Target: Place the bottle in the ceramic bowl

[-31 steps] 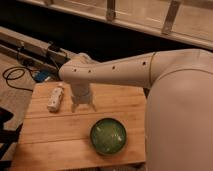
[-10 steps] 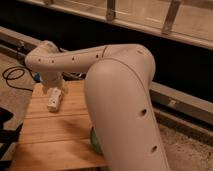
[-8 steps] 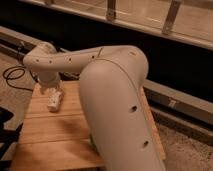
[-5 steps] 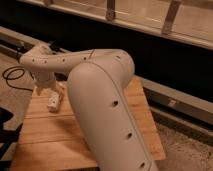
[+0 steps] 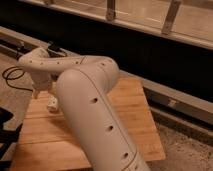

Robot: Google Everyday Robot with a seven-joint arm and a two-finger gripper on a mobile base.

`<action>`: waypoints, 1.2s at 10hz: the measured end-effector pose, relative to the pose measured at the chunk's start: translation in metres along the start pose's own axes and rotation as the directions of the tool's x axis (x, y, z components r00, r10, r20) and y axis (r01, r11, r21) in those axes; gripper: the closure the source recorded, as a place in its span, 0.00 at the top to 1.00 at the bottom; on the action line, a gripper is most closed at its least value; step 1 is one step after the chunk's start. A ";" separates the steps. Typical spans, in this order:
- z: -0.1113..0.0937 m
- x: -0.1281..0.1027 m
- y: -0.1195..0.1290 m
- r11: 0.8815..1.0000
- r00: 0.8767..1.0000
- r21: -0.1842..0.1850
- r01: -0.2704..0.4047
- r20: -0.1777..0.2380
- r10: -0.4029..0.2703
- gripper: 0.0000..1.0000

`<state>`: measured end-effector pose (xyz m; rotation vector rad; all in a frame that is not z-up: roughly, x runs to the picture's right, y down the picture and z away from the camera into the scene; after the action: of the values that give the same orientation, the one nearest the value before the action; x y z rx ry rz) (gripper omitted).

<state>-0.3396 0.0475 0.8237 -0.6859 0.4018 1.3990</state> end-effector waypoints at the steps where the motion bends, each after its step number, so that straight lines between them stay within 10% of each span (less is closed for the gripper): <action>1: 0.007 0.000 -0.003 1.000 1.000 0.001 -0.004 -0.018 0.004 0.65; 12: 0.014 0.003 -0.040 0.998 0.998 -0.019 -0.064 -0.002 0.064 0.65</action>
<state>-0.3014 0.0577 0.8407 -0.6949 0.4153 1.4643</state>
